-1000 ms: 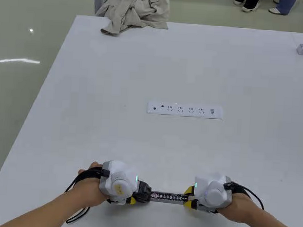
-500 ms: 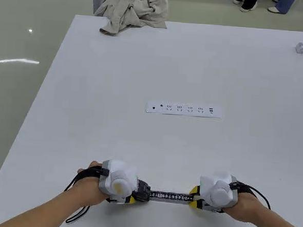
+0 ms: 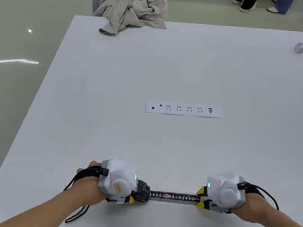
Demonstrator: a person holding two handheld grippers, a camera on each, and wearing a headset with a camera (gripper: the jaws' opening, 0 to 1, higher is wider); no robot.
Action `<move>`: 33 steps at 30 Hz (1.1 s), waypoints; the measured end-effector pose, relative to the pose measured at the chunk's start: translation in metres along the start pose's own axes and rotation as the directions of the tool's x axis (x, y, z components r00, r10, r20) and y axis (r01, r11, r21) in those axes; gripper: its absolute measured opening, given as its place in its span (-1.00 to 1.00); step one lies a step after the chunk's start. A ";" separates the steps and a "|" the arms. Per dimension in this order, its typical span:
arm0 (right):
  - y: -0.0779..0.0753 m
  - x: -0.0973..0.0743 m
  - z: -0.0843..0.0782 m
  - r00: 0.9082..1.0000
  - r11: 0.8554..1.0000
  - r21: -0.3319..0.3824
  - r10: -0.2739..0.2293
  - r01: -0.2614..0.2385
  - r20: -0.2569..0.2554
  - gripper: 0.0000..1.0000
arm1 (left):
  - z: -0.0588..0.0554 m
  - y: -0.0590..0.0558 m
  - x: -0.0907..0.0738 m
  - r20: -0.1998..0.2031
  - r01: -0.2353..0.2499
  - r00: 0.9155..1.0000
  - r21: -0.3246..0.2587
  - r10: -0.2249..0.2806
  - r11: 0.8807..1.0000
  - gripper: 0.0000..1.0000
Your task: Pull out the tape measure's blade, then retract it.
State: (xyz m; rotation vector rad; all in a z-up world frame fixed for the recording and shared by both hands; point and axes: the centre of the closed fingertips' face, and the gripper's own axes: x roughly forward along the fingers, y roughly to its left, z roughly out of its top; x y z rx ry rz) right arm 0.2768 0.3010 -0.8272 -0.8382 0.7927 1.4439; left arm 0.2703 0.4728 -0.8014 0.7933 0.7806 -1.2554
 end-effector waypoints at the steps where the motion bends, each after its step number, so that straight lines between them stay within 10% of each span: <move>1: 0.000 -0.001 -0.001 1.000 1.000 0.001 0.001 -0.001 -0.001 -0.74 | 0.000 0.000 0.000 0.000 0.000 1.000 0.000 0.000 1.000 -0.32; 33: -0.003 -0.021 -0.032 0.999 1.000 0.019 0.002 -0.001 -0.036 -0.75 | 0.000 0.001 0.001 -0.006 0.004 1.000 -0.005 -0.004 1.000 -0.32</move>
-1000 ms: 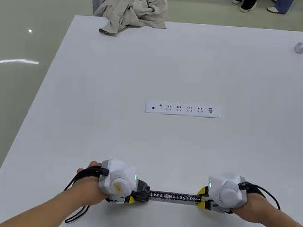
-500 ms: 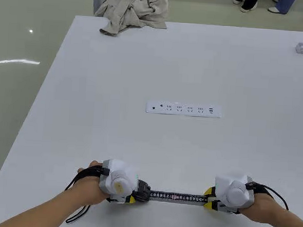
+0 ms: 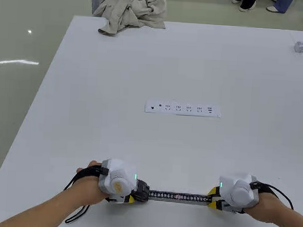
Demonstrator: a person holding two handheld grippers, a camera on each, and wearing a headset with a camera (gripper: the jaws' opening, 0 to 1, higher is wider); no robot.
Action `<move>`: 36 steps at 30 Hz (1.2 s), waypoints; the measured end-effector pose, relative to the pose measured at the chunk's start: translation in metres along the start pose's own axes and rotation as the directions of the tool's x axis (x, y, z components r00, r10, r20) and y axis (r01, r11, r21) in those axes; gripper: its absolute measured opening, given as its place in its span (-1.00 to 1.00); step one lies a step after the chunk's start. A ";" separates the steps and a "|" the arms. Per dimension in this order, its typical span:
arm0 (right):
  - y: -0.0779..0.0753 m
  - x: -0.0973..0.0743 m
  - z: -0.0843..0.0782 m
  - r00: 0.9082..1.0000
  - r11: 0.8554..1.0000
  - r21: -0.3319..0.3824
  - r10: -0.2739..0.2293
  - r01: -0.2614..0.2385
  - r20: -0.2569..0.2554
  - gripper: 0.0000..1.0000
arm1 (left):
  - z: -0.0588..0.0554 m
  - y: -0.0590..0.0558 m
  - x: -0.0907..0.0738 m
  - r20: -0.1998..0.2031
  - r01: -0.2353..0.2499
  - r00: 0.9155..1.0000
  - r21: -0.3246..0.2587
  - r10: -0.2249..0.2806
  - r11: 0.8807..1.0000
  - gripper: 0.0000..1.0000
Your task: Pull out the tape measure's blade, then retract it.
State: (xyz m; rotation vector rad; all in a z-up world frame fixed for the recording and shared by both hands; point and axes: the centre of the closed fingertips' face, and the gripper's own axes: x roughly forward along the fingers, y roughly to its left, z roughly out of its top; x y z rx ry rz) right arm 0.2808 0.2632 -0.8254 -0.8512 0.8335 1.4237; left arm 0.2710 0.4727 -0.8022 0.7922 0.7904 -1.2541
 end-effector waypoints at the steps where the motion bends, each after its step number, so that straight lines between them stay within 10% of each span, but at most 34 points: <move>1: 0.000 -0.001 0.000 1.000 1.000 0.000 0.001 -0.001 0.000 -0.75 | 0.000 0.000 0.000 0.000 0.000 1.000 0.000 0.000 1.000 -0.32; 36: -0.003 -0.017 -0.034 0.999 1.000 0.021 -0.010 0.011 -0.040 -0.75 | 0.000 0.000 -0.001 -0.002 -0.001 1.000 -0.002 0.001 1.000 -0.32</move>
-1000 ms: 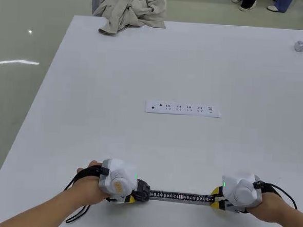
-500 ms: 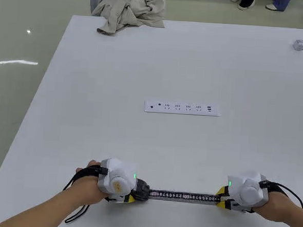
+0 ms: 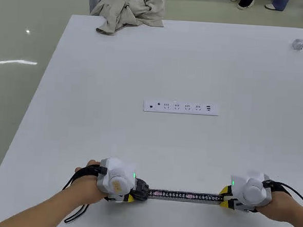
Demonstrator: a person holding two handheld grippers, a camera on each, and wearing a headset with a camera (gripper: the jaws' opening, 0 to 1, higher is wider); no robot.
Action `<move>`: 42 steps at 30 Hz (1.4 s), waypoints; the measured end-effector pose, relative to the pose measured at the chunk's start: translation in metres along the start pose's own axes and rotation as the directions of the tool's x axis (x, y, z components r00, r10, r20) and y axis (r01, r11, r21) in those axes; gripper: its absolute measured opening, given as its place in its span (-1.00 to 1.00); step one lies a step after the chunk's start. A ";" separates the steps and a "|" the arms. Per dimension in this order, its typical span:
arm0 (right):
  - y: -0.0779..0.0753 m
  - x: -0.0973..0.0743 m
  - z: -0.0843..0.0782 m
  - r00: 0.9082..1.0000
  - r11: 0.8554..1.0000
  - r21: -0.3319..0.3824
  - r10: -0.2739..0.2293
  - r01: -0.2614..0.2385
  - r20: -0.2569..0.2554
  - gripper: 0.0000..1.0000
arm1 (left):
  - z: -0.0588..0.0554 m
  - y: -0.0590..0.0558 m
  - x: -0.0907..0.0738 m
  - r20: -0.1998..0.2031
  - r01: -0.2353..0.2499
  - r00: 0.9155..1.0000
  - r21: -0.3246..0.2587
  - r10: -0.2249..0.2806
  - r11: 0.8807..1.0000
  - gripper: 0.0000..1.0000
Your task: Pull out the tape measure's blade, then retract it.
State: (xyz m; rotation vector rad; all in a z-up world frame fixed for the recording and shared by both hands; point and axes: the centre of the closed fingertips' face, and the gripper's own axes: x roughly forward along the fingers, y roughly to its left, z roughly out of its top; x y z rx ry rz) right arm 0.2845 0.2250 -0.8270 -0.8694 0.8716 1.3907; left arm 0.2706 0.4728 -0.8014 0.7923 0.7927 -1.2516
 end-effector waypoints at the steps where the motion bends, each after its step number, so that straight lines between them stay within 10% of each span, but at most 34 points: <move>1: 0.000 0.000 -0.001 1.000 1.000 0.002 0.000 0.000 0.001 -0.75 | 0.000 0.000 0.000 0.001 0.000 1.000 -0.001 0.000 1.000 -0.32; 42: 0.001 -0.002 -0.001 0.996 0.996 -0.067 -0.063 0.059 -0.057 -0.68 | 0.000 0.000 0.001 -0.007 -0.010 1.000 0.022 0.010 1.000 -0.29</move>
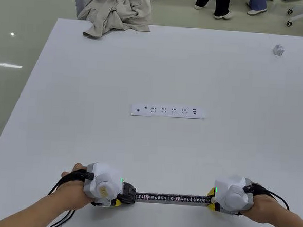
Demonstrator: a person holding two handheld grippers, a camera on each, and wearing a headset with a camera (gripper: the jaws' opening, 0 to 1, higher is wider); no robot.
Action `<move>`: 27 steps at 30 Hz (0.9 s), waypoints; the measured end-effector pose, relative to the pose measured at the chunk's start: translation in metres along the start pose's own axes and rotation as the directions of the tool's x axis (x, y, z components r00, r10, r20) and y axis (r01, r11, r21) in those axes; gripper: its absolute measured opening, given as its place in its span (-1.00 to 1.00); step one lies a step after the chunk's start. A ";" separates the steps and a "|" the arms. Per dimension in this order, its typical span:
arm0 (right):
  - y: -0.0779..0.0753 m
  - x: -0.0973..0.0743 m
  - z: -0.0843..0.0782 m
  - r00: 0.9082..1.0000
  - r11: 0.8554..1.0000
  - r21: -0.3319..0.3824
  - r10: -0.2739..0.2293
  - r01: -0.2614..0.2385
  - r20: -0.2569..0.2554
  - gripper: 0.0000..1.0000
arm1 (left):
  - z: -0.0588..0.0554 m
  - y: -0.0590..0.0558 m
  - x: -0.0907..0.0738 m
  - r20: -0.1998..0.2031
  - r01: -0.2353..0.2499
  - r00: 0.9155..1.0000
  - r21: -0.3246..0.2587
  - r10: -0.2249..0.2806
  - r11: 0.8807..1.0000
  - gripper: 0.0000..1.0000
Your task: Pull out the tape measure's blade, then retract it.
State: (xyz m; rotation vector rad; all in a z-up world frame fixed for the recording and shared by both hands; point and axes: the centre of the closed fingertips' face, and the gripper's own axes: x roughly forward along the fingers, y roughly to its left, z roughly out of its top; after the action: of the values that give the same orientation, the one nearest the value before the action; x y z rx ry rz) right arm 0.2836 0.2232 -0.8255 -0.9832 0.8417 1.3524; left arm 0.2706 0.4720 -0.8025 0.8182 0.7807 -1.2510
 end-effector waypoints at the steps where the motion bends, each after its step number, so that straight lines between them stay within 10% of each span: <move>1: 0.000 0.000 0.000 1.000 1.000 0.000 -0.001 0.001 0.001 -0.68 | 0.000 0.000 0.000 -0.001 -0.001 1.000 0.004 0.001 1.000 -0.29; 27: -0.003 0.000 0.001 0.999 0.998 0.062 -0.034 0.034 -0.003 -0.58 | 0.004 0.001 0.003 0.027 -0.029 0.999 -0.027 0.030 0.999 -0.16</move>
State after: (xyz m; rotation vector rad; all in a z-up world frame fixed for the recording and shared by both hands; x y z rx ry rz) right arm 0.2870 0.2242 -0.8249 -0.9469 0.8601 1.2895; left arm 0.2722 0.4672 -0.8032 0.7866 0.7594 -1.2207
